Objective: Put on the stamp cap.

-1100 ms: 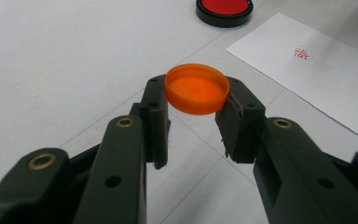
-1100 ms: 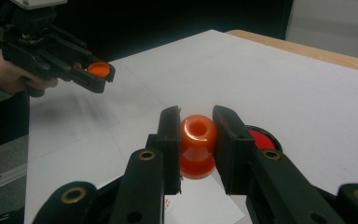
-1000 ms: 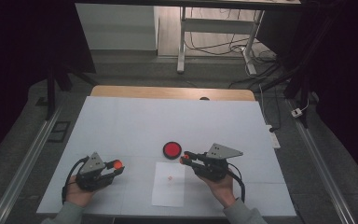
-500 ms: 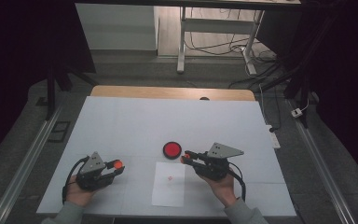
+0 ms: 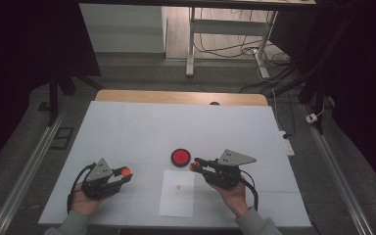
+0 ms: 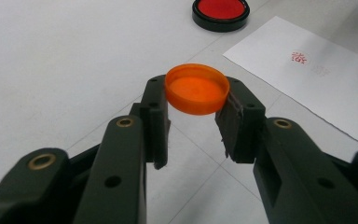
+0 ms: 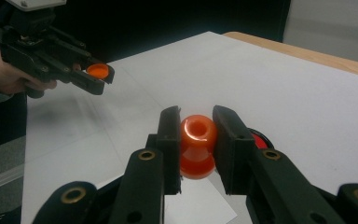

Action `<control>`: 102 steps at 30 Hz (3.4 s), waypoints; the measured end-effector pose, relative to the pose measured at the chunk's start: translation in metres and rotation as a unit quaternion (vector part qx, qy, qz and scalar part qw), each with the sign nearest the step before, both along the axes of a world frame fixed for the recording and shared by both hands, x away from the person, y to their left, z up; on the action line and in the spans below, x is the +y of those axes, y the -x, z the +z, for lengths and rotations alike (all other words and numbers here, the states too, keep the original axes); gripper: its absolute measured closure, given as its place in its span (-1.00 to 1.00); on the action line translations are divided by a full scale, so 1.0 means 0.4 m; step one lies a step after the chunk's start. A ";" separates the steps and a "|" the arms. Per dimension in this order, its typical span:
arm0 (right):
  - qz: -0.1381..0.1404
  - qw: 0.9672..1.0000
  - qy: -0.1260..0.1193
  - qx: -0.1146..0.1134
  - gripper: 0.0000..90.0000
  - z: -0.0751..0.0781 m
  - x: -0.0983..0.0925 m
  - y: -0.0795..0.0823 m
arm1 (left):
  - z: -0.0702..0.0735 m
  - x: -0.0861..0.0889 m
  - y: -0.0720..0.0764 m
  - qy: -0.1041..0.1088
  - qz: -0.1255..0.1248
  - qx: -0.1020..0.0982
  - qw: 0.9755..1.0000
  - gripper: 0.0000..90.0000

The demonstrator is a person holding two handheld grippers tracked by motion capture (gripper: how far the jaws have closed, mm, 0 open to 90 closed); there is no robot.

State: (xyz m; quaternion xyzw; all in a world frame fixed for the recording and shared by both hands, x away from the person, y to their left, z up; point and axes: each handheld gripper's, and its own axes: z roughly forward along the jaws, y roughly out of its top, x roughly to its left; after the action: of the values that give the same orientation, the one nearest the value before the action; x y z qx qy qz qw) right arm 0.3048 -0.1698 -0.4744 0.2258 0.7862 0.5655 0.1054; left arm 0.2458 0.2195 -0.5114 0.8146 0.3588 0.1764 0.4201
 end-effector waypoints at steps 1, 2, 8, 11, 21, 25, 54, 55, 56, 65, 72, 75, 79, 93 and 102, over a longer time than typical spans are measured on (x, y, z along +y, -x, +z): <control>0.000 1.000 0.000 0.000 0.60 0.000 0.000 0.000 | 0.001 -0.001 0.000 0.000 0.001 -0.001 1.000 0.43; 0.001 1.000 0.000 0.000 0.60 -0.001 0.000 0.000 | 0.002 -0.002 0.000 0.000 0.000 -0.003 1.000 0.43; 0.001 1.000 0.001 -0.001 0.60 0.000 0.001 0.000 | 0.010 -0.013 -0.003 -0.002 -0.006 -0.008 1.000 0.43; 0.001 1.000 0.001 0.000 0.60 -0.001 0.002 -0.001 | 0.017 -0.017 -0.008 0.001 -0.007 -0.011 1.000 0.43; 0.005 1.000 -0.001 -0.001 0.60 0.000 0.005 0.000 | 0.032 -0.070 -0.028 -0.009 -0.035 -0.018 0.999 0.43; 0.004 1.000 -0.003 0.000 0.60 0.000 0.004 0.000 | 0.040 -0.093 -0.043 -0.005 -0.043 -0.020 0.999 0.43; 0.005 1.000 -0.008 0.002 0.60 -0.001 0.003 -0.001 | 0.039 -0.209 -0.079 -0.017 -0.095 -0.012 0.995 0.43; 0.005 1.000 -0.008 0.002 0.60 -0.001 0.003 -0.001 | 0.039 -0.212 -0.078 -0.018 -0.096 -0.012 0.995 0.43; 0.005 1.000 -0.008 0.001 0.60 0.000 0.003 -0.001 | 0.039 -0.215 -0.079 -0.017 -0.097 -0.013 0.995 0.43; 0.005 1.000 -0.008 0.001 0.60 0.000 0.003 -0.001 | 0.034 -0.247 -0.082 -0.022 -0.111 -0.009 0.993 0.43; 0.006 1.000 -0.008 0.000 0.60 0.000 0.004 0.000 | 0.030 -0.271 -0.085 -0.026 -0.121 -0.006 0.992 0.43; 0.005 1.000 -0.008 0.000 0.60 0.000 0.003 0.000 | 0.028 -0.282 -0.087 -0.026 -0.124 -0.006 0.992 0.43; 0.005 1.000 -0.009 -0.001 0.60 0.001 0.004 0.001 | 0.027 -0.295 -0.086 -0.027 -0.130 -0.005 0.991 0.43; 0.005 1.000 -0.008 -0.002 0.60 0.001 0.004 0.001 | 0.026 -0.349 -0.084 -0.029 -0.150 -0.004 0.988 0.43; 0.005 1.000 -0.009 -0.003 0.60 0.003 0.004 0.002 | 0.024 -0.378 -0.079 -0.028 -0.162 -0.003 0.986 0.42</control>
State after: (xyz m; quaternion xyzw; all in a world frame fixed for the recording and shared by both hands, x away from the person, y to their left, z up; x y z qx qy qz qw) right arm 0.3039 -0.1684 -0.4732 0.2209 0.7820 0.5736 0.1028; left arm 0.2775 0.0681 -0.5017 0.8730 0.2156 0.1189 0.4211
